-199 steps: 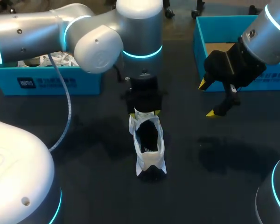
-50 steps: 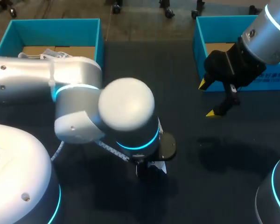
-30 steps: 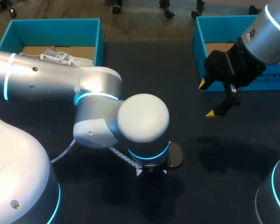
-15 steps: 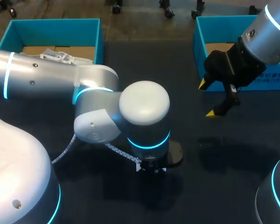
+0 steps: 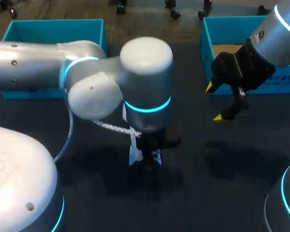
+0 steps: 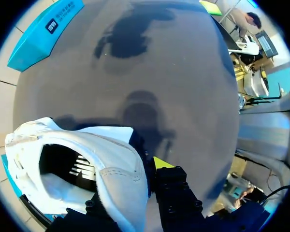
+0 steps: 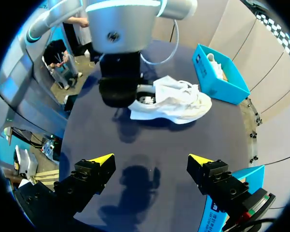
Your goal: Take the shoe out of the shoebox, open the shoe tongue, remove and reinsert the insole, then place the shoe into the shoebox
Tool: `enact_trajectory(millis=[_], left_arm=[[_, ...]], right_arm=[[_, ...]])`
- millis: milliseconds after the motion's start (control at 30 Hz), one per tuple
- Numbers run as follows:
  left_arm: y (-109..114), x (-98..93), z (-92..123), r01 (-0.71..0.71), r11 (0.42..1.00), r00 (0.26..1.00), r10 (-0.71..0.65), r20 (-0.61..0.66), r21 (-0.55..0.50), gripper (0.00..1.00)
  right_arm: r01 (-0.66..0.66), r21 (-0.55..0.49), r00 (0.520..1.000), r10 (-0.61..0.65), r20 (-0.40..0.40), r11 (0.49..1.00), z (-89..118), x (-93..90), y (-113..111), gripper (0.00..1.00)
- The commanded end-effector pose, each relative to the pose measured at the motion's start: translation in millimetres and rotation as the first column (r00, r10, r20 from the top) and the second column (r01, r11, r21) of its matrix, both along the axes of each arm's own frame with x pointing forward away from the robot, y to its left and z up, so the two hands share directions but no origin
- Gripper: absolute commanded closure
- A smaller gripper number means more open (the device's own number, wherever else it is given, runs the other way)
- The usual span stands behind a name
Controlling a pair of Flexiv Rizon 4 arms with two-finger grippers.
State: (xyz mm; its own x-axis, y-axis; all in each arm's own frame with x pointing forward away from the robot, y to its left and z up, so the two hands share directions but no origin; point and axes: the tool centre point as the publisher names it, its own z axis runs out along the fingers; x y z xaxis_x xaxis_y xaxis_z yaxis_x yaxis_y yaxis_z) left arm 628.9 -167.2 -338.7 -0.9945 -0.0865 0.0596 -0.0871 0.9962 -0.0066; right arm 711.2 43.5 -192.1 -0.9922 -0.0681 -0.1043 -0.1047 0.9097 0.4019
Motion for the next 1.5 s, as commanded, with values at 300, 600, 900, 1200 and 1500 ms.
enact_trajectory(millis=[300,600,900,1200,1500], left_arm=[[25.4,13.5,95.1,0.047,0.997,0.998,-0.050,-0.047,-0.062,1.00],[31.6,12.1,145.5,0.132,0.988,0.989,-0.137,-0.057,-0.079,1.00],[49.6,20.5,167.6,0.162,0.983,0.985,-0.166,-0.038,-0.090,1.00],[82.8,41.1,171.2,0.202,0.976,0.977,-0.207,-0.053,-0.087,1.00],[126.8,64.4,172.8,0.153,0.986,0.986,-0.156,-0.059,-0.063,1.00]], right_arm=[[0.001,-0.002,1.000,-0.001,-0.001,1.000,-1.3,0.6,1.0,0.00],[0.001,-0.002,1.000,-0.001,-0.001,1.000,-1.3,0.6,1.0,0.00],[0.001,-0.002,1.000,-0.001,-0.001,1.000,-1.3,0.6,1.0,0.00],[0.001,-0.002,1.000,-0.001,-0.001,1.000,-1.3,0.6,1.0,0.00],[0.001,-0.002,1.000,-0.001,-0.001,1.000,-1.3,0.6,1.0,0.00]])
